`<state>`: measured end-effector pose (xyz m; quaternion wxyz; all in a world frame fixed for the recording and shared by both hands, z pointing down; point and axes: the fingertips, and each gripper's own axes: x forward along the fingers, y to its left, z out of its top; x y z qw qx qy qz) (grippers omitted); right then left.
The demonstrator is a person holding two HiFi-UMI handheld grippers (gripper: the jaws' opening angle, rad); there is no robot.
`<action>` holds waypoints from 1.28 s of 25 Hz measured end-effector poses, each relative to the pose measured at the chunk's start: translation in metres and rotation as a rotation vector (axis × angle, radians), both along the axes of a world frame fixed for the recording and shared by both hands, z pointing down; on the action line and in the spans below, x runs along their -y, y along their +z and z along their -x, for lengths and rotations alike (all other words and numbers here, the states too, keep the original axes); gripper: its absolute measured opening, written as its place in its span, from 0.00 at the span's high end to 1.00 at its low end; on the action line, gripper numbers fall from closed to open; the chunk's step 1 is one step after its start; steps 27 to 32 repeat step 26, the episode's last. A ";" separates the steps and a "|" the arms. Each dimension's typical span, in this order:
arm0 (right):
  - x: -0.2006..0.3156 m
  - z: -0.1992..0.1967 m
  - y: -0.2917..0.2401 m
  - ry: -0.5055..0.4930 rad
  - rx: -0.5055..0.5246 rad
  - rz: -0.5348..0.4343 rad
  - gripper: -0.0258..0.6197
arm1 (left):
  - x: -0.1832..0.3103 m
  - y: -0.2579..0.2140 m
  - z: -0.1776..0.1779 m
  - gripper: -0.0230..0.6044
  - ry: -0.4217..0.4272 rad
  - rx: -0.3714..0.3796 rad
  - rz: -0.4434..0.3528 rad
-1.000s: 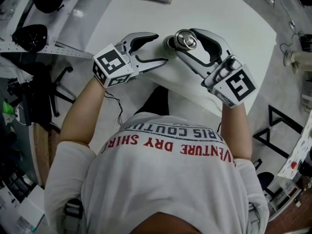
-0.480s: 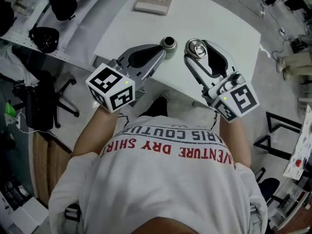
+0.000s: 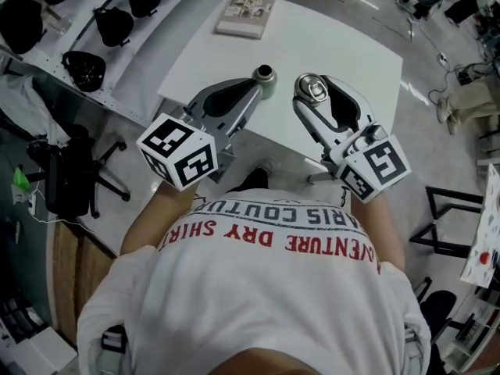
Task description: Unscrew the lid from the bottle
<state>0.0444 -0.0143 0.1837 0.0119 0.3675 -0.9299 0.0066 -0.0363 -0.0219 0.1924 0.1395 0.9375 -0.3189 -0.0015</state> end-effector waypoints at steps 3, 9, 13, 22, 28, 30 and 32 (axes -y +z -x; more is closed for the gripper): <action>-0.004 -0.002 0.001 -0.002 -0.002 0.007 0.58 | -0.004 0.001 0.000 0.89 -0.008 0.014 0.002; -0.008 -0.005 0.003 -0.009 0.000 0.015 0.58 | -0.009 -0.002 -0.002 0.89 -0.019 0.028 -0.004; -0.009 -0.006 0.004 -0.009 0.008 0.019 0.58 | -0.011 -0.004 -0.004 0.89 -0.015 0.041 -0.020; -0.012 -0.003 -0.003 -0.012 0.012 -0.010 0.58 | -0.013 -0.007 -0.003 0.89 -0.019 0.051 -0.039; -0.014 -0.002 0.001 -0.010 0.007 -0.008 0.58 | -0.015 -0.003 -0.001 0.89 -0.015 0.060 -0.034; -0.014 -0.002 0.001 -0.010 0.007 -0.008 0.58 | -0.015 -0.003 -0.001 0.89 -0.015 0.060 -0.034; -0.014 -0.002 0.001 -0.010 0.007 -0.008 0.58 | -0.015 -0.003 -0.001 0.89 -0.015 0.060 -0.034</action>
